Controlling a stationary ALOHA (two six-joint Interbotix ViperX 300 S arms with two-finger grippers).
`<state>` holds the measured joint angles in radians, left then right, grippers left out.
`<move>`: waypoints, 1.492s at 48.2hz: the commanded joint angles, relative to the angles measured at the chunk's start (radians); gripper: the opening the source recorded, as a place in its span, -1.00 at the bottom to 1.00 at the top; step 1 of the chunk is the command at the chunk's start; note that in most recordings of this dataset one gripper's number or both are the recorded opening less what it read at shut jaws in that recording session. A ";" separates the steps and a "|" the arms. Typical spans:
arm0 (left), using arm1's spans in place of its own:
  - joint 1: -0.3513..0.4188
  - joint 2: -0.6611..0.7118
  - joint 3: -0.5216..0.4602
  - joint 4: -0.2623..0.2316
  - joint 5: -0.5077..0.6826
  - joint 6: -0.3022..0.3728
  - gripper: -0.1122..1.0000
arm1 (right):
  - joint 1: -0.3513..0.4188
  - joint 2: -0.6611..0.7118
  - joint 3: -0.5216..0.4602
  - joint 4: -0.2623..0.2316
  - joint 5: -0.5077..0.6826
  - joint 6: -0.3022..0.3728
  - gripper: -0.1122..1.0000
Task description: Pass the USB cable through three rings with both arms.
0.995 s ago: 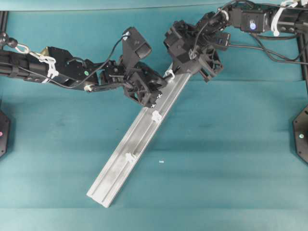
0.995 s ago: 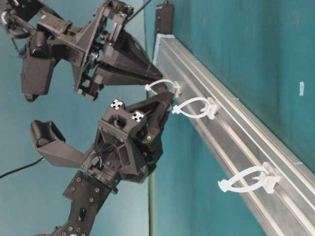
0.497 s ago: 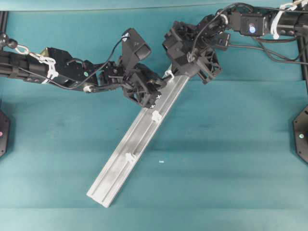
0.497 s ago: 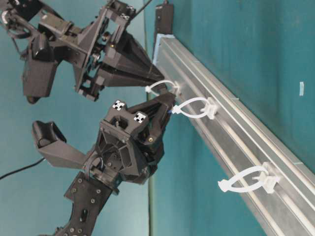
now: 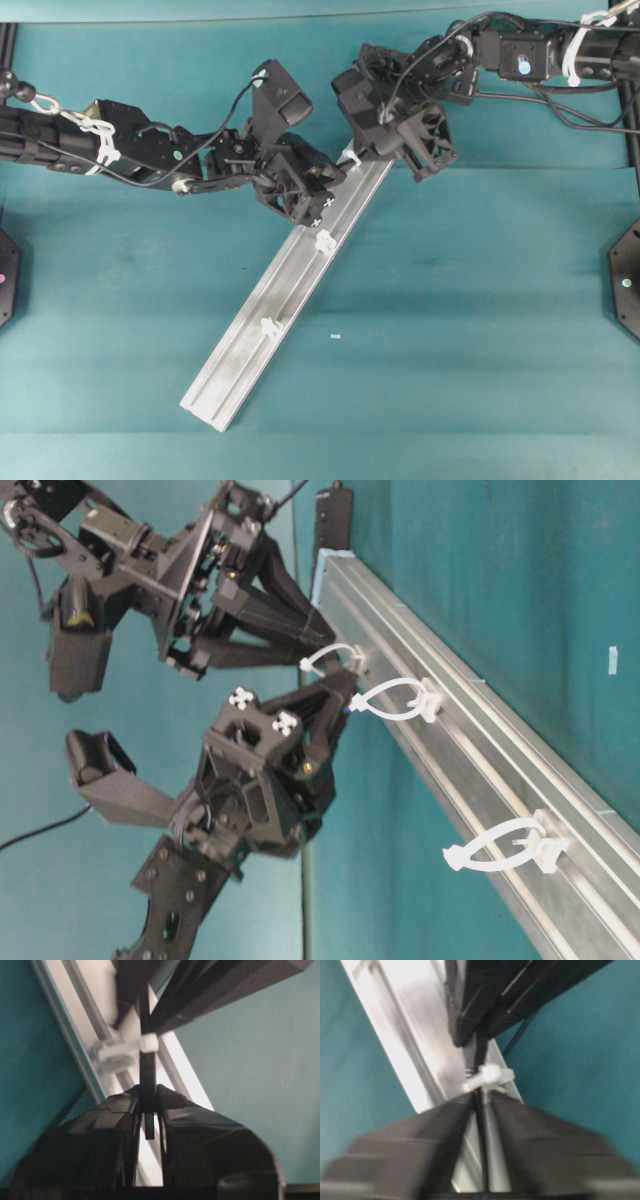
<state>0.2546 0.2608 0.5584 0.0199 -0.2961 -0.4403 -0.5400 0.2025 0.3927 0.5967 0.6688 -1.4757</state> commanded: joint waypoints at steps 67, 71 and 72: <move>-0.052 -0.170 0.129 0.003 -0.003 -0.078 -0.66 | 0.183 -0.055 0.021 -0.192 -0.193 0.348 0.72; -0.052 -0.170 0.129 0.003 -0.003 -0.078 -0.66 | 0.190 -0.043 0.011 -0.227 -0.193 0.348 0.71; -0.052 -0.170 0.127 0.003 -0.003 -0.078 -0.66 | 0.193 -0.041 0.008 -0.233 -0.193 0.348 0.71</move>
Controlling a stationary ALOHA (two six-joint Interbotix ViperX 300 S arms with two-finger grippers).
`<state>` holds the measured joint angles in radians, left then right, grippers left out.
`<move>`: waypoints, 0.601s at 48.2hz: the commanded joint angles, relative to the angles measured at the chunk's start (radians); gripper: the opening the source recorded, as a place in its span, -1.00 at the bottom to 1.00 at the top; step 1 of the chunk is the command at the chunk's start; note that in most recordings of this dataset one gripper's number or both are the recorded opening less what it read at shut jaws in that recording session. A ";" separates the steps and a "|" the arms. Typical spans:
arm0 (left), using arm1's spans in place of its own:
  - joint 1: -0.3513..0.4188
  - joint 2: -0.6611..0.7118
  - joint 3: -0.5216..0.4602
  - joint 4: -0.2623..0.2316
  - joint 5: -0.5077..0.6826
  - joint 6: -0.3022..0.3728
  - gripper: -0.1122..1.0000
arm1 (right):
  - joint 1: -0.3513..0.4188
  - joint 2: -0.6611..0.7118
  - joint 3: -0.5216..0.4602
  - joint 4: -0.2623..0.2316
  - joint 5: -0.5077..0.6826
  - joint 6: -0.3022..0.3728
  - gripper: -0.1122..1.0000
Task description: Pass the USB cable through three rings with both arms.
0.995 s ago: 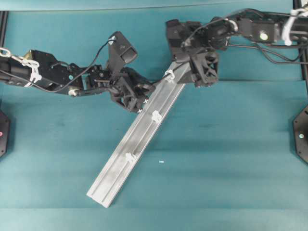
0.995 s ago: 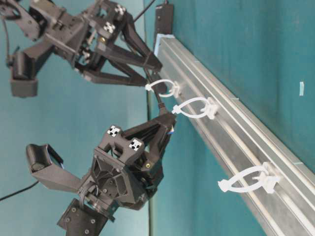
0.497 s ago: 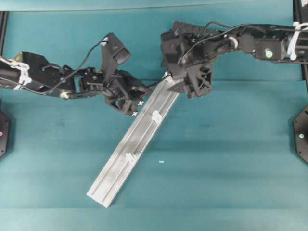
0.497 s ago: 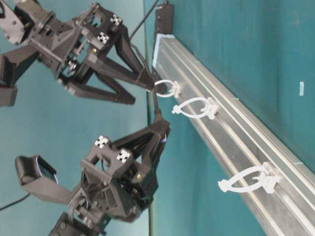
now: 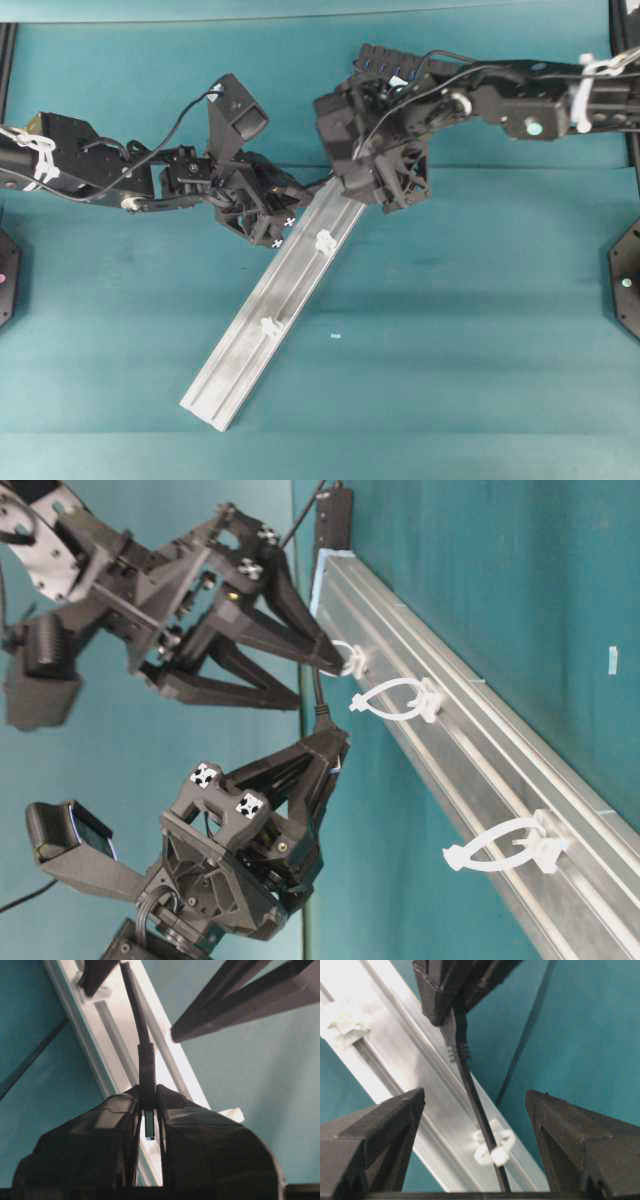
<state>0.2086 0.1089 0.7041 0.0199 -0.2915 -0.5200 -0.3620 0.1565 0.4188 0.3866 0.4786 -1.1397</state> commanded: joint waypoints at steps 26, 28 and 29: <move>-0.008 -0.015 -0.028 0.003 -0.009 0.003 -0.66 | 0.046 0.020 -0.035 -0.117 0.005 0.011 -0.67; -0.006 -0.015 -0.026 0.003 -0.014 0.005 -0.66 | 0.048 0.020 -0.037 -0.117 0.005 0.011 -0.67; -0.006 -0.015 -0.026 0.003 -0.017 0.006 -0.66 | 0.046 0.020 -0.037 -0.117 0.005 0.011 -0.67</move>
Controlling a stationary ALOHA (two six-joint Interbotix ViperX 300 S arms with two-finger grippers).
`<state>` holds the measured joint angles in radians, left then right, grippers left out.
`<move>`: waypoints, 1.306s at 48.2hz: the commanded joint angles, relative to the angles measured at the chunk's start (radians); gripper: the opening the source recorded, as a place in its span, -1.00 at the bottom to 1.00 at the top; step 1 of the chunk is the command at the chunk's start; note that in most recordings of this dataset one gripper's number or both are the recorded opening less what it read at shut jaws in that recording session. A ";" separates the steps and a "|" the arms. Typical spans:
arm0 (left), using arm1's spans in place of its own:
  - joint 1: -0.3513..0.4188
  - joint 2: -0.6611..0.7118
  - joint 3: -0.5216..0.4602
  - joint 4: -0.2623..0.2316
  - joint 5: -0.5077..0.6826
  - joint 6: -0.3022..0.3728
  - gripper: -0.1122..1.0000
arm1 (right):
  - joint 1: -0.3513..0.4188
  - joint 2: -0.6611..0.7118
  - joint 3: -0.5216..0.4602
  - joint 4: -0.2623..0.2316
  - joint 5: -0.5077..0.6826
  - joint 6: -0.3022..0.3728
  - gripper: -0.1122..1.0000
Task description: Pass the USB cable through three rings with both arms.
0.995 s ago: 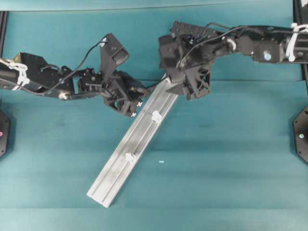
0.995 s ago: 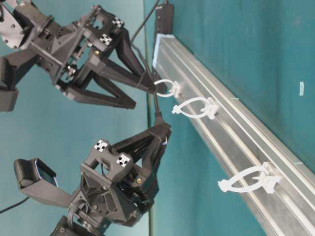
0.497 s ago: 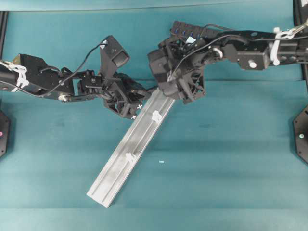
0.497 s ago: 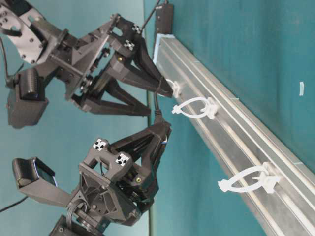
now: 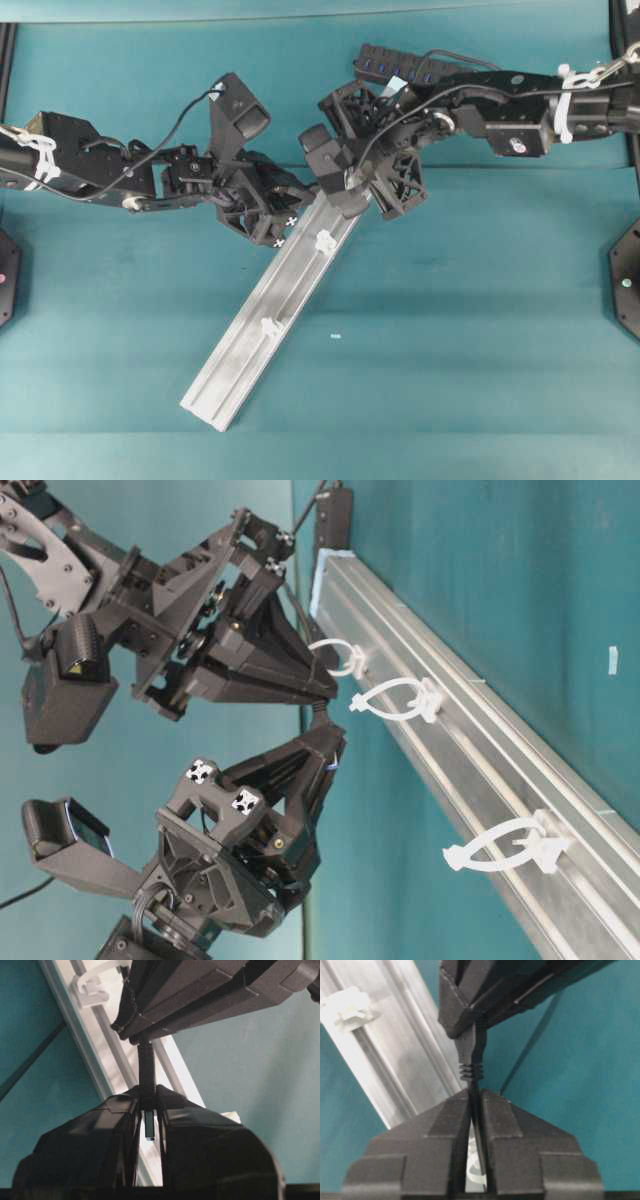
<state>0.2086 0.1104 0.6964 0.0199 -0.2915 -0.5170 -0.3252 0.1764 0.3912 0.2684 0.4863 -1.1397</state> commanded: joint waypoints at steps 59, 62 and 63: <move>-0.055 -0.091 0.035 0.003 -0.002 -0.006 0.98 | 0.002 -0.003 0.002 -0.031 0.032 -0.034 -0.67; -0.063 -0.127 0.057 0.003 0.003 -0.005 0.97 | 0.002 -0.003 0.006 -0.044 0.031 -0.046 -0.68; -0.064 -0.143 0.066 0.003 0.005 -0.005 0.98 | 0.003 -0.003 0.008 -0.049 0.031 -0.051 -0.68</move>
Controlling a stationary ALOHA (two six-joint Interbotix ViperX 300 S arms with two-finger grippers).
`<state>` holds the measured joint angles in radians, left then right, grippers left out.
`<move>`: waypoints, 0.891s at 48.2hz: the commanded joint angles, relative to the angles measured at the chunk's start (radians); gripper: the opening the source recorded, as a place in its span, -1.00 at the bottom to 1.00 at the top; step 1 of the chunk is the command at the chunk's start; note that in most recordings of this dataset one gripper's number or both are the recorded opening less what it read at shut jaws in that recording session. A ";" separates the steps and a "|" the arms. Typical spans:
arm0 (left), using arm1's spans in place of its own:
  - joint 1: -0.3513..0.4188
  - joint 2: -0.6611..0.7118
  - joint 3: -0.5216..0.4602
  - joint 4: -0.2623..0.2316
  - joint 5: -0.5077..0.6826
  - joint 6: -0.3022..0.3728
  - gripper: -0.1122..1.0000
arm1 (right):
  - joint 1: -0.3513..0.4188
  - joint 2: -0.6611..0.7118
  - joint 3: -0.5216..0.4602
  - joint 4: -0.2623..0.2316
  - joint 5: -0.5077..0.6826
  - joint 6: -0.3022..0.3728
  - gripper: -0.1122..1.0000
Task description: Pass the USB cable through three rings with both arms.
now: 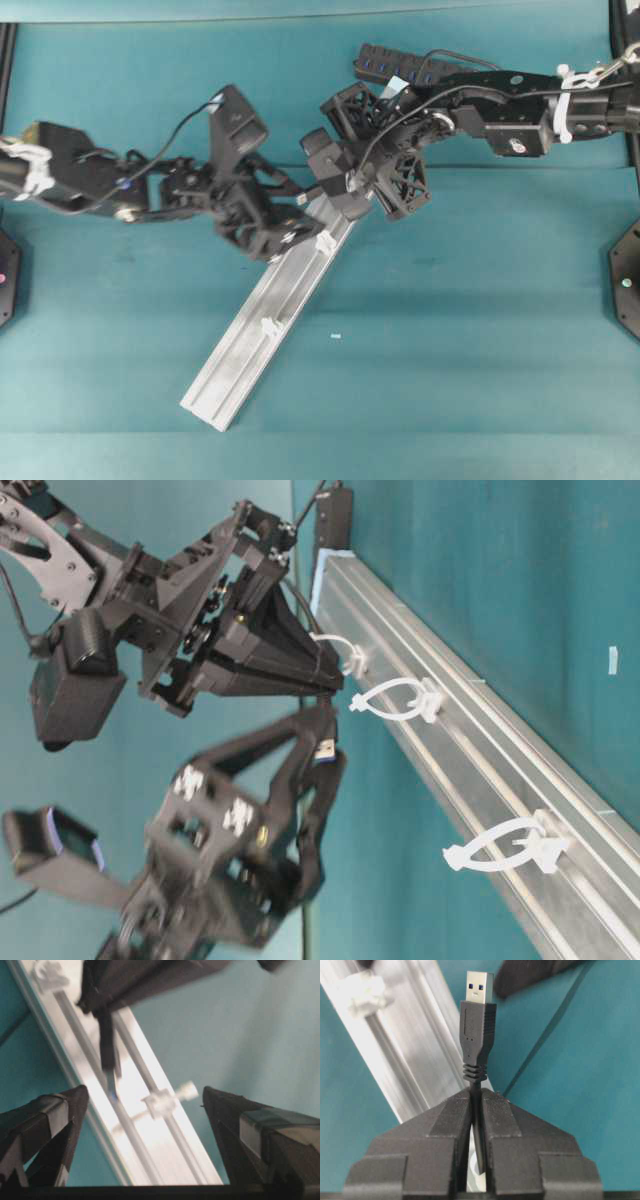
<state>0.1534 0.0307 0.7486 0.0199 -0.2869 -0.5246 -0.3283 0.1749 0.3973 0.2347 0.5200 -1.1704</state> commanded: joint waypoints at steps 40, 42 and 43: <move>-0.101 -0.541 0.206 0.003 0.255 -0.018 0.97 | 0.075 -0.015 0.094 -0.133 -0.009 -0.126 -0.67; -0.101 -0.552 0.212 0.003 0.258 -0.018 0.97 | 0.081 -0.015 0.092 -0.133 -0.009 -0.126 -0.67; -0.101 -0.555 0.213 0.003 0.258 -0.018 0.97 | 0.084 -0.014 0.091 -0.133 -0.009 -0.126 -0.67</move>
<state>0.0552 -0.5031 0.9633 0.0199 -0.0291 -0.5415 -0.2746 0.1565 0.4924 0.0982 0.5077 -1.2901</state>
